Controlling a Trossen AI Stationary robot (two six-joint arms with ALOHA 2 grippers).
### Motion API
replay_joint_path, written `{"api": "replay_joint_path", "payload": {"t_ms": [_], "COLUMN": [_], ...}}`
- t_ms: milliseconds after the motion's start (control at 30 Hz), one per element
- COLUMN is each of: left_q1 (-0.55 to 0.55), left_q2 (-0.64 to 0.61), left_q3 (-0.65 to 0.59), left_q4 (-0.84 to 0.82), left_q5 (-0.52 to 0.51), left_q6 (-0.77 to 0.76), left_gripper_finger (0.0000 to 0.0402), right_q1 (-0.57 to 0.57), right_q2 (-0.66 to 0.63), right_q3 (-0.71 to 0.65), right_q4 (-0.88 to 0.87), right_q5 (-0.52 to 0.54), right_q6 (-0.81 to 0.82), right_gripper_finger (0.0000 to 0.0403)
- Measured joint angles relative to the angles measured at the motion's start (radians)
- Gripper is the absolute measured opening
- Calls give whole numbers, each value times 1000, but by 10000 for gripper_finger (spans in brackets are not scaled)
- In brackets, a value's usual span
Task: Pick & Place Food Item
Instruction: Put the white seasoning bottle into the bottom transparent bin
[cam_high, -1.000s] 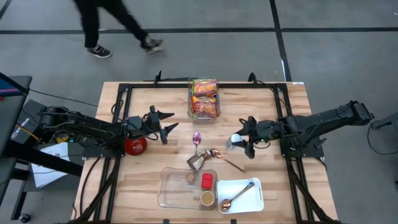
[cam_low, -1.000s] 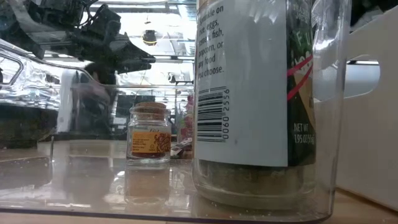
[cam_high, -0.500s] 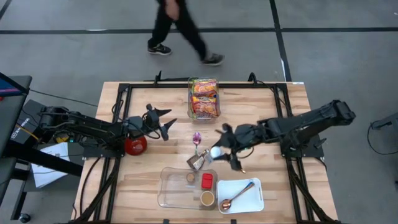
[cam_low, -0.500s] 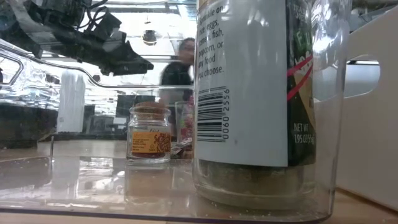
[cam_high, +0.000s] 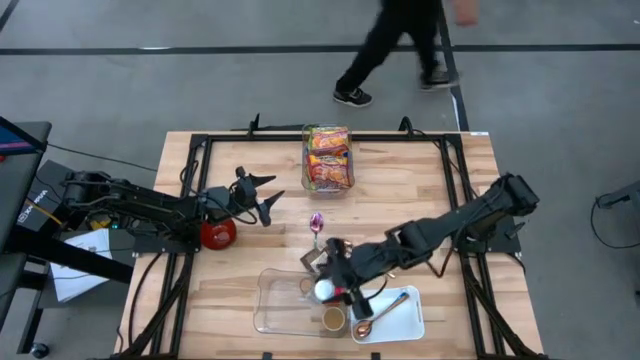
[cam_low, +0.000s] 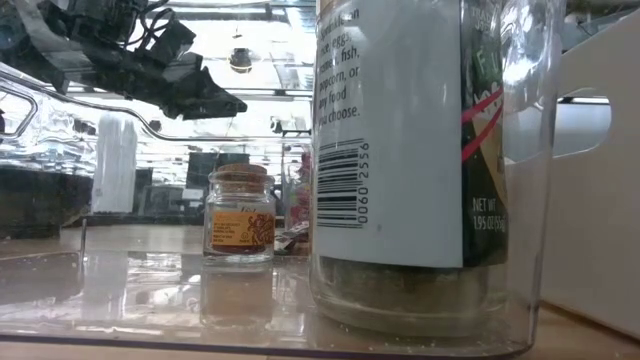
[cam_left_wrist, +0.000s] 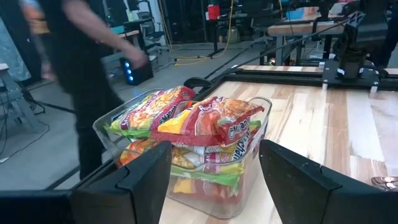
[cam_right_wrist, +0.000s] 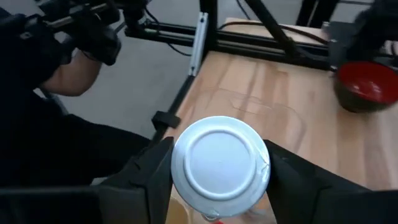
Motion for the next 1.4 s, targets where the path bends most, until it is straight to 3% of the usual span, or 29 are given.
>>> {"api": "replay_joint_path", "payload": {"t_ms": [400,833,1200,1400], "left_q1": [0,0,0,0], "left_q2": [-3,-3,-3,-3], "left_q3": [0,0,0,0], "left_q4": [3,-20,-24,-31], "left_q5": [0,1,1,1], "left_q6": [10,7,-1,-8], "left_gripper_finger": [237,237,237,237], "right_q1": [46,28,-3,-10], "right_q2": [177,302,319,318], "right_q3": [137,138,62,16], "right_q4": [-11,65,105,151], "right_q5": [-24,-94,-103,-168], "right_q6": [61,44,-15,-42], "right_gripper_finger": [196,196,196,196]}}
